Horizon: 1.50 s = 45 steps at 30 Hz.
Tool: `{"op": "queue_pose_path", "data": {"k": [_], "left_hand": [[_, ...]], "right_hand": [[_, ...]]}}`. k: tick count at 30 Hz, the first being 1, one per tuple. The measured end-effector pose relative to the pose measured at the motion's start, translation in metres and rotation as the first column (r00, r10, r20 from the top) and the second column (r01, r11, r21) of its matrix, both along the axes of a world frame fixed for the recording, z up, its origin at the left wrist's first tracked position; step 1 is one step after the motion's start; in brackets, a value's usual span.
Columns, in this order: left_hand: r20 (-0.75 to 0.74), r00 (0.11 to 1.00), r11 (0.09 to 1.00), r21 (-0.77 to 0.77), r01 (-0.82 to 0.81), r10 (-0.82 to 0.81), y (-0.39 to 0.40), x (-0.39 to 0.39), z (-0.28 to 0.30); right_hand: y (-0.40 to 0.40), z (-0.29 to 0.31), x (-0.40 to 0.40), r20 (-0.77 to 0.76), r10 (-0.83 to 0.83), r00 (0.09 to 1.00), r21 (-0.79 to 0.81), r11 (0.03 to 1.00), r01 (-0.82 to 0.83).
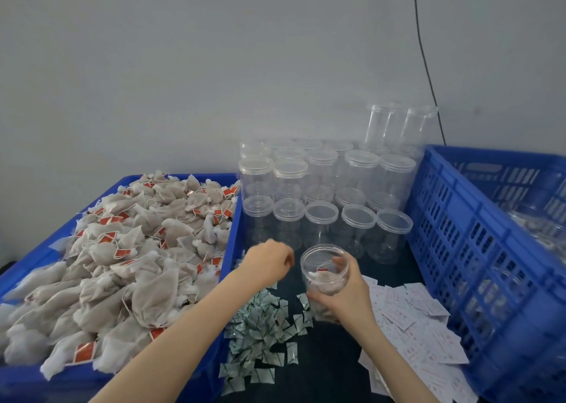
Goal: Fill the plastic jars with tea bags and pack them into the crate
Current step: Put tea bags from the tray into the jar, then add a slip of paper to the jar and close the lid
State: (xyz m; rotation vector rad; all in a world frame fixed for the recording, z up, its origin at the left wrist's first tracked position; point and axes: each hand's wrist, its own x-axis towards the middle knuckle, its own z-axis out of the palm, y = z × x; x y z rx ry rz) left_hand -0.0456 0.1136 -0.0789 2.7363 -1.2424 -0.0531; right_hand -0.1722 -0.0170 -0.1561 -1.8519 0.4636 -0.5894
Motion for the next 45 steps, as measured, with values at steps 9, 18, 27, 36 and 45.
{"op": "queue_pose_path", "data": {"k": [9, 18, 27, 36, 45], "left_hand": [[-0.327, 0.93, 0.802, 0.503, 0.322, -0.168, 0.001, -0.01, -0.05], [-0.274, 0.948, 0.89, 0.375, 0.26, -0.162, 0.0, -0.006, -0.05], [-0.108, 0.993, 0.943, -0.332, 0.007, -0.046, -0.001, 0.009, -0.004], [-0.143, 0.951, 0.942, -0.238, 0.235, -0.273, -0.052, -0.031, 0.034], [-0.086, 0.934, 0.937, -0.077, 0.341, -0.347, -0.087, -0.044, 0.023]], "right_hand": [[-0.007, -0.005, -0.007, -0.035, 0.003, 0.999, -0.026, 1.0, -0.004], [-0.005, 0.005, -0.003, -0.006, 0.003, 1.0, -0.028, 1.0, -0.003], [-0.014, 0.002, -0.006, -0.004, -0.012, 1.0, -0.01, 1.0, 0.012], [-0.019, 0.006, -0.012, 0.03, -0.034, 0.999, 0.007, 0.999, 0.034], [-0.042, 0.009, -0.03, 0.03, -0.075, 0.997, -0.02, 0.997, 0.075]]}}
